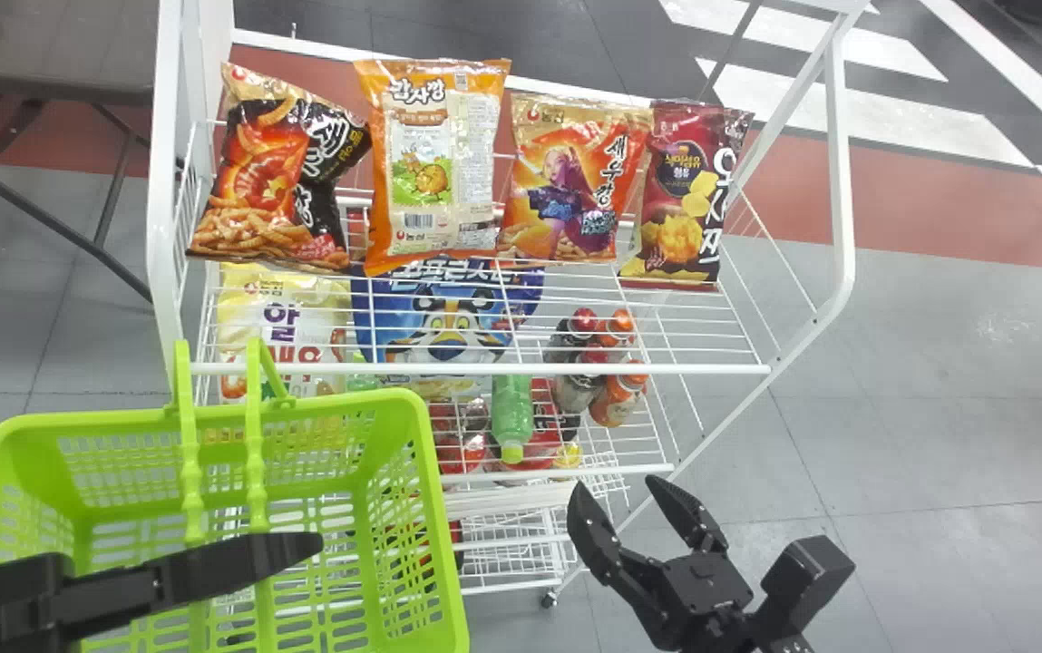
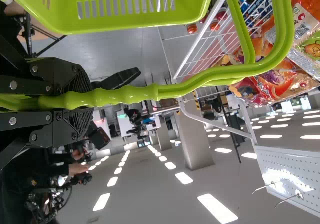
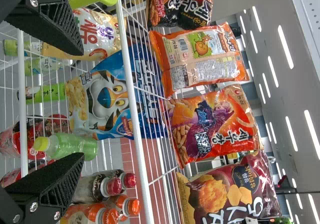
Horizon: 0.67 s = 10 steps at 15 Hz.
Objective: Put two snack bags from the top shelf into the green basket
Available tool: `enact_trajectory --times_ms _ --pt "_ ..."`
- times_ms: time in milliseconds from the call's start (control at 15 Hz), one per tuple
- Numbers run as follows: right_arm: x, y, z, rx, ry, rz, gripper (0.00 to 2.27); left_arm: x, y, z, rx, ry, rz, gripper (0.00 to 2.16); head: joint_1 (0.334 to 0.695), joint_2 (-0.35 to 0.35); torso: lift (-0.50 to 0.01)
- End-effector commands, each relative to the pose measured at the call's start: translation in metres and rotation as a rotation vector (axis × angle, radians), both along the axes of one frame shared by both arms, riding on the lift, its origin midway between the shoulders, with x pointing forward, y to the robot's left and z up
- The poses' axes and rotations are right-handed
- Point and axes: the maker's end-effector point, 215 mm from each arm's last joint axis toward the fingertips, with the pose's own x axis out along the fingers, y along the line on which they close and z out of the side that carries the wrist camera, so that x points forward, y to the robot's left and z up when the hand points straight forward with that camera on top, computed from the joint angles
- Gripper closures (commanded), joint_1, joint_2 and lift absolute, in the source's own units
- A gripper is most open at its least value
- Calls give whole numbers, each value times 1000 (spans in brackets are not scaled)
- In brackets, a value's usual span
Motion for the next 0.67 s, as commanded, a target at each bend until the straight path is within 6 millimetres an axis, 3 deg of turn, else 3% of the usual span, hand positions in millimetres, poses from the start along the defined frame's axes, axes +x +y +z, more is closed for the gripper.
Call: enact_trajectory --times_ms 0,600 --pt "0 1 0 2 0 1 83 -2 -1 -1 -3 6 -4 2148 695 -350 -1" --pt "1 8 0 8 -1 11 83 -3 -2 -3 -4 12 -7 2148 695 -350 -1"
